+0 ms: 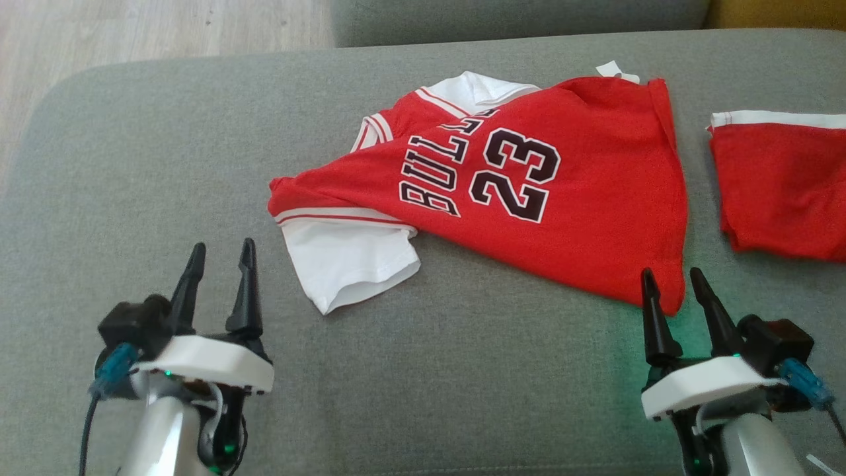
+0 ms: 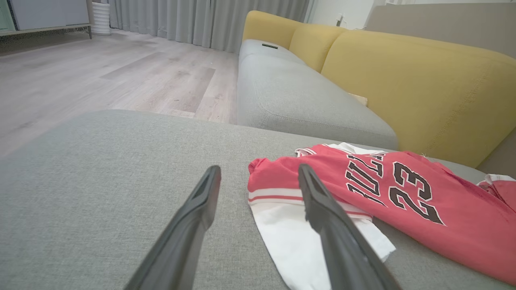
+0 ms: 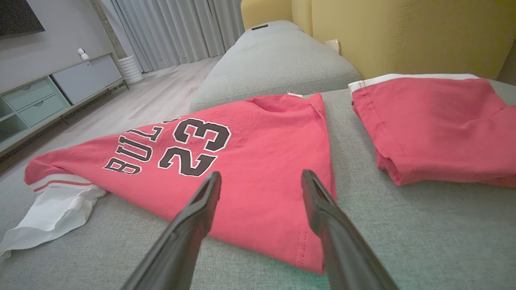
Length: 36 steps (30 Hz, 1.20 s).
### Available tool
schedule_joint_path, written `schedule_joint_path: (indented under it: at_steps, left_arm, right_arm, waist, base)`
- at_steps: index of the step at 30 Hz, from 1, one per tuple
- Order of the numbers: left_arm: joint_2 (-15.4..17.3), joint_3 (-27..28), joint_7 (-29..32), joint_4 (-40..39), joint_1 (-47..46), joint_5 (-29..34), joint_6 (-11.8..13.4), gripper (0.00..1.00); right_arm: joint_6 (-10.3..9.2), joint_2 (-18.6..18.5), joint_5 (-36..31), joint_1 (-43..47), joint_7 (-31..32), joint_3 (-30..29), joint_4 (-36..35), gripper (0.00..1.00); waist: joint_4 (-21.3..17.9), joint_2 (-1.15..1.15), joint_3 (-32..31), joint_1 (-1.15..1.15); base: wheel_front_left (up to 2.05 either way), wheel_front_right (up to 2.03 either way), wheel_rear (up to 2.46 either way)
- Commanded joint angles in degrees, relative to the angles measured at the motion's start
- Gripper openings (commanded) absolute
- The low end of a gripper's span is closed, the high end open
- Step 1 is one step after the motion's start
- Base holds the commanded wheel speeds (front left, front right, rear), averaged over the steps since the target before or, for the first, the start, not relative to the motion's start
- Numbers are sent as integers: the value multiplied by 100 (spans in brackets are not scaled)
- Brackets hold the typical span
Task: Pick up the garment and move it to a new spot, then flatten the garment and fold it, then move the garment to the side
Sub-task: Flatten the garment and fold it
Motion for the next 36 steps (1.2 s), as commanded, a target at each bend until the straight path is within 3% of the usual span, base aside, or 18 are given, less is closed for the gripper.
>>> schedule_joint_path:
  at_steps: [1,9,18,26,27,28,36]
  left_arm:
    - [45,145,-69,-182,-224,79,-47,100]
    - [-10,-446,-37,834,-457,100,-243,100]
    - [-21,-594,246,2074,-959,8,-62,100]
    - [-31,-879,549,2638,-1165,-120,-186,100]
    - [-32,-931,543,2657,-1175,-132,-209,43]
    - [-32,-976,499,2658,-1183,-141,-228,0]
    - [-21,-983,31,2346,-1244,-179,-259,0]
  right_arm:
    - [-5,-18,18,-191,-76,135,-166,100]
    - [-5,-18,-3,-344,-49,223,-166,100]
    - [-5,-18,40,-414,-90,308,-132,100]
    - [-5,-18,40,-452,-128,259,-60,100]
    - [-5,-18,35,-459,-128,247,-45,100]
    - [-5,-18,26,-466,-127,234,-28,100]
    - [-5,-18,-84,-467,-104,30,109,100]
  waist:
    - [8,0,7,0]
    - [-122,0,118,0]
    - [-352,0,281,0]
    - [-409,0,306,0]
    - [-409,0,299,0]
    - [-408,0,288,0]
    - [-354,0,170,0]
  base:
    - [0,0,0]
    - [0,0,0]
    - [0,0,0]
    - [0,0,0]
    - [0,0,0]
    - [0,0,0]
    - [0,0,0]
